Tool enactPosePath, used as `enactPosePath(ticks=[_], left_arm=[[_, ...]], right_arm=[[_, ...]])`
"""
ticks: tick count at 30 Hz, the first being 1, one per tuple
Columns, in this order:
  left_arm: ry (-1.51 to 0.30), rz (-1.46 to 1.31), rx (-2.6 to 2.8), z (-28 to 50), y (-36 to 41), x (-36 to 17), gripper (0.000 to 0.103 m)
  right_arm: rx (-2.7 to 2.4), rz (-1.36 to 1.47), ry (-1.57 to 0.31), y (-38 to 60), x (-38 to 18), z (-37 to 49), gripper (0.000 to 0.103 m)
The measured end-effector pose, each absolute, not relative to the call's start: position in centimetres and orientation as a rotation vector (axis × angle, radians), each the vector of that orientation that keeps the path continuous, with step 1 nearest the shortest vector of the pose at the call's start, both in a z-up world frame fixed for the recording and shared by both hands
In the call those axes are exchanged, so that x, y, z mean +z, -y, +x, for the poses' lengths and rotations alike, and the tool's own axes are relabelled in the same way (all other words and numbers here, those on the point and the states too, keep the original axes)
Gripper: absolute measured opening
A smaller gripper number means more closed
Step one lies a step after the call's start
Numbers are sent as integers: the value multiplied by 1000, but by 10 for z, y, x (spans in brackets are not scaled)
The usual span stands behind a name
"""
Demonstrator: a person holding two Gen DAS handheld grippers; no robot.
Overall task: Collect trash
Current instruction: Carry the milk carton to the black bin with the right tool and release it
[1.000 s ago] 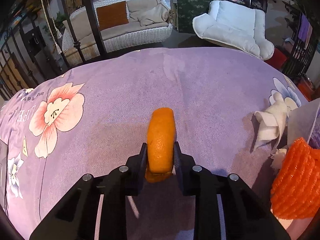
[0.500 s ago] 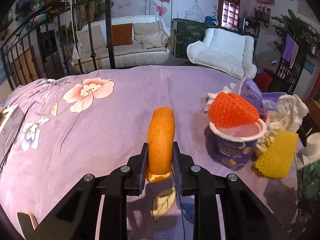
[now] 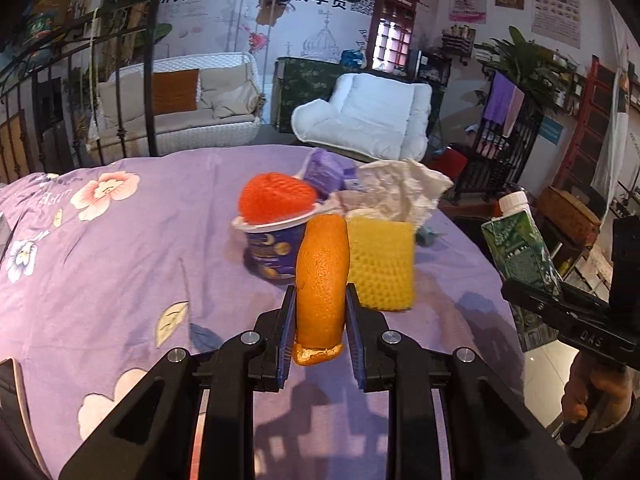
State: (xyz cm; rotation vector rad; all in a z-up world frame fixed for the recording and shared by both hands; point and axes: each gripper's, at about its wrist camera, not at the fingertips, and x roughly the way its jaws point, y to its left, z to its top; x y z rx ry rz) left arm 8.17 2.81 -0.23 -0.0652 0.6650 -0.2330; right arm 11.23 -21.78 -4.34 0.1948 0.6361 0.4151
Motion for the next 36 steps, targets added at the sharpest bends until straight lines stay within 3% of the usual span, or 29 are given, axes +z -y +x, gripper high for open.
enactPosePath(ticks=[9,29,31,32,36], left_arm=[[-696,-11,-454,95,60,-11,24],[-788,10,-655,116,149,-20,24],[-800,9,-666,118,154,-22,24],[-804,13,-668,120,157,-22,24],[-821,12,-678,126,169,-23,24]], right_arm=[[134,215,-652,313,-51,137,51],[-89,323,-1009,410,-139,252,52],[-100,341,-1016,413,-141,254,60],[-100,348,-1005,414,-141,254,70],[-126,331,-959,414,-134,244,72]])
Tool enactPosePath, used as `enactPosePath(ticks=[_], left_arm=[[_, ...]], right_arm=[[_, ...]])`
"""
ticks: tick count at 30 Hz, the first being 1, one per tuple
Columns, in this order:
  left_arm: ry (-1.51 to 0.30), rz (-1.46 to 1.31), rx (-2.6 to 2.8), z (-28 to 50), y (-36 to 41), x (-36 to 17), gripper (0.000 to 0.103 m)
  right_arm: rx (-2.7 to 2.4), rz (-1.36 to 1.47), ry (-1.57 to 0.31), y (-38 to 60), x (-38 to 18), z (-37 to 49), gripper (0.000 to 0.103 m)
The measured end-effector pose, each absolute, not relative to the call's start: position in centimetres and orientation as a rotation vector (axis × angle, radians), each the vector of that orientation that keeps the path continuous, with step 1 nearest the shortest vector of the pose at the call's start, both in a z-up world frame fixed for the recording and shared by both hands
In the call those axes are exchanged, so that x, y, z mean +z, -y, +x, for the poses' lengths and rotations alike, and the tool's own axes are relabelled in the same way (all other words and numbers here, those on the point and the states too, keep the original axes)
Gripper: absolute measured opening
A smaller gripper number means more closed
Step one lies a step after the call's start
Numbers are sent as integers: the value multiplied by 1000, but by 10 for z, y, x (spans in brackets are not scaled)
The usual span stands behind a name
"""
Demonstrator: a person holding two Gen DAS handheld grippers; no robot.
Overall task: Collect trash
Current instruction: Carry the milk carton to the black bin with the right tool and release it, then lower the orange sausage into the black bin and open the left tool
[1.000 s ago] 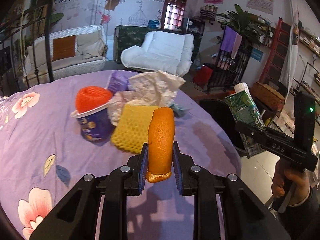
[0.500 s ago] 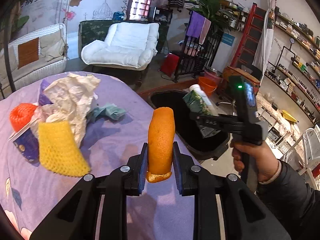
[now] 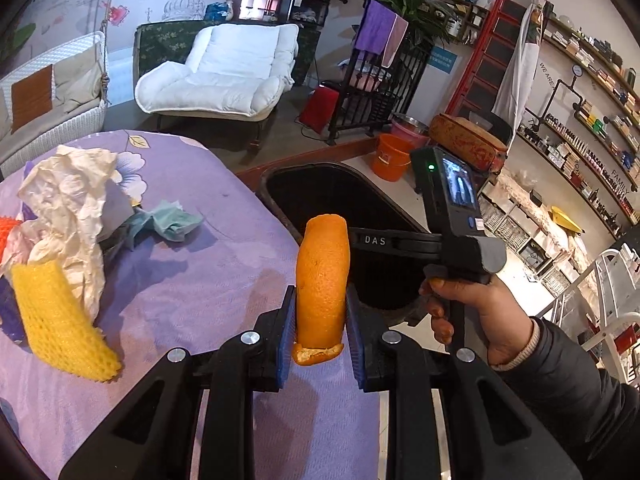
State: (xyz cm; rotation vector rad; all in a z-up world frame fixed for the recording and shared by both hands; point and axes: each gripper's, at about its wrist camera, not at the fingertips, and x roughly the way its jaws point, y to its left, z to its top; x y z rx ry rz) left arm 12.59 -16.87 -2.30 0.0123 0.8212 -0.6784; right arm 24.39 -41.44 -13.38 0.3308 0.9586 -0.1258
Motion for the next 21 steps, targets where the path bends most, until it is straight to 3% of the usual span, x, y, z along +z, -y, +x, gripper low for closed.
enactPosePath(ticks=[21], left_arm=[[-960,69,-725,175,265,-50,24]], right_arm=[[-363,380,-710,453,-101,108,73]])
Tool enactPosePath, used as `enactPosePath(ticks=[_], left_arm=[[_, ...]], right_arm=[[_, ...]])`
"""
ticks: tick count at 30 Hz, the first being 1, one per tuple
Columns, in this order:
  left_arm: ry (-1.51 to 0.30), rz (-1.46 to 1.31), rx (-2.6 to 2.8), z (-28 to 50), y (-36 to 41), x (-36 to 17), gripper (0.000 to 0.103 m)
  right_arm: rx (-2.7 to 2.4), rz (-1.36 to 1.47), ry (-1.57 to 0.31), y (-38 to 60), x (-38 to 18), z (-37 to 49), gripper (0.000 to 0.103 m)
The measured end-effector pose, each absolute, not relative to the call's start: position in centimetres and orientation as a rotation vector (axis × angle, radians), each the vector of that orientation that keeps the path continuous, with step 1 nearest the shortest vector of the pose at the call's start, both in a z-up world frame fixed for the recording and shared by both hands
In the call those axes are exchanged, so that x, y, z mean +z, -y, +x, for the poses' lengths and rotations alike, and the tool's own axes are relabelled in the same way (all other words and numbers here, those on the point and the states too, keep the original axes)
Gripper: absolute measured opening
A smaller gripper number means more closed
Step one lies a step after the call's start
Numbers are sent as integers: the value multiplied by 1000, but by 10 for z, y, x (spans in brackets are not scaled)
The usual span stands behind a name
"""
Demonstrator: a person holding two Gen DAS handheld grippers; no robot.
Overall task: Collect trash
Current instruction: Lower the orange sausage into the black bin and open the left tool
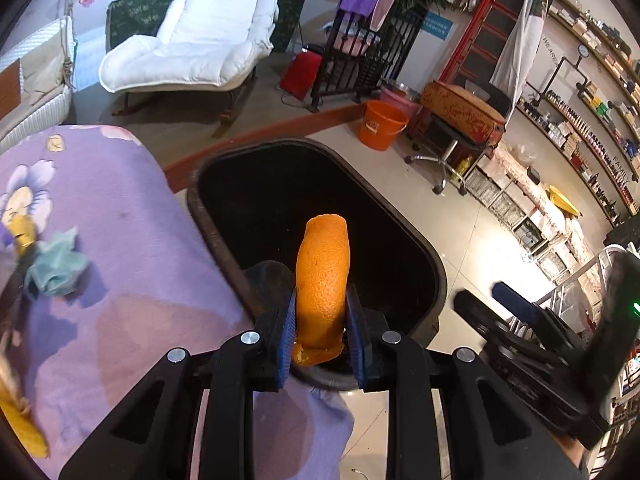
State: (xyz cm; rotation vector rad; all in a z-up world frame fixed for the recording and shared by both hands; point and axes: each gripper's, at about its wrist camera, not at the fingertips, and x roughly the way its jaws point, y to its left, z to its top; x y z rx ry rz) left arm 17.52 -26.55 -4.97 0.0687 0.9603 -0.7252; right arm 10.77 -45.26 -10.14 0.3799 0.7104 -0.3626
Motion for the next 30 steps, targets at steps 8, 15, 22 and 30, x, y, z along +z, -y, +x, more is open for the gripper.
enactPosePath(ticks=[8,15,22,30], left_arm=[[-1037,103,-714,193,298,-68,24],[-1061,179,-695,197,312,-79,54],[-961,155,-687,188,295,-63,77],[-805,207,-612,154,261,-39,82]], right_arm=[[-401,408,-714,469,-104,85,73],[-400,429,-715,471,-108,80,74],[-399,442,-717,471,-111,80,76],[-352,429,-725,458,-111,89,76]])
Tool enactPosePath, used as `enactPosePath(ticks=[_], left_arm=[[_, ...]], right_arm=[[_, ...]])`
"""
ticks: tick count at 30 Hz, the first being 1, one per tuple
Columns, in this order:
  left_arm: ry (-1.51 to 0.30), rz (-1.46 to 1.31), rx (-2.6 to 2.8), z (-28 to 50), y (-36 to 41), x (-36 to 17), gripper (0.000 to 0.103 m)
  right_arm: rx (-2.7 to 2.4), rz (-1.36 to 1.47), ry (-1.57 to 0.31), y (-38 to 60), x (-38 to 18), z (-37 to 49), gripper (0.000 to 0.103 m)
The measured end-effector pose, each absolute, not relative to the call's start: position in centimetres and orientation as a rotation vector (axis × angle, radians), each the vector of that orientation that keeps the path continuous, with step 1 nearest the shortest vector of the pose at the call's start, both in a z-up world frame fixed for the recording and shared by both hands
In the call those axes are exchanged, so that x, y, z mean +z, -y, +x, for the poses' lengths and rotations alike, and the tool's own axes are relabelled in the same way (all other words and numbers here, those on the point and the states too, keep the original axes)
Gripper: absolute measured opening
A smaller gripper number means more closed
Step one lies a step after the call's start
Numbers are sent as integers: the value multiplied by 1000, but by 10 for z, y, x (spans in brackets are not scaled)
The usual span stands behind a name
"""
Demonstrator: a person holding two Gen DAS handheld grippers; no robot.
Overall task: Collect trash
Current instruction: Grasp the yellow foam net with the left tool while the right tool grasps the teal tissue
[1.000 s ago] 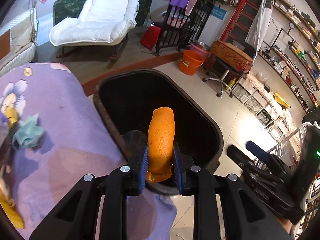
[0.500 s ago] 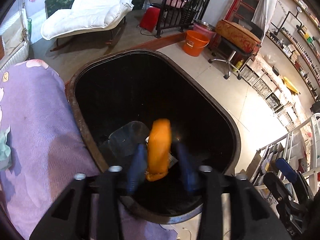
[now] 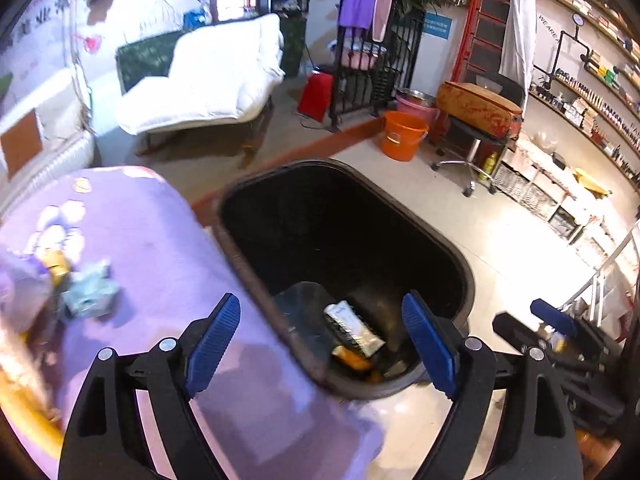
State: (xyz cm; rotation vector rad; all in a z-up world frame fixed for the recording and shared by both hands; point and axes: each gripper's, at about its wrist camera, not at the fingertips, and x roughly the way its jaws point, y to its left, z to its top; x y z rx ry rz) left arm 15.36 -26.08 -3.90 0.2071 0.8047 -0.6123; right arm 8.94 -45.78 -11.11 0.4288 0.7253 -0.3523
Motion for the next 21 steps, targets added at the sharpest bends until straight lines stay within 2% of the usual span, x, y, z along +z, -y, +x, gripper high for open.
enactPosePath(ticks=[11,21], left_arm=[[-699,218,-422,135,202,-23,83],[-736,147,-116,144,111,-35,83]], right_arm=[[-234,372,-720,419,-100,104,76],[-109,331,-720,369,-94,119,76]])
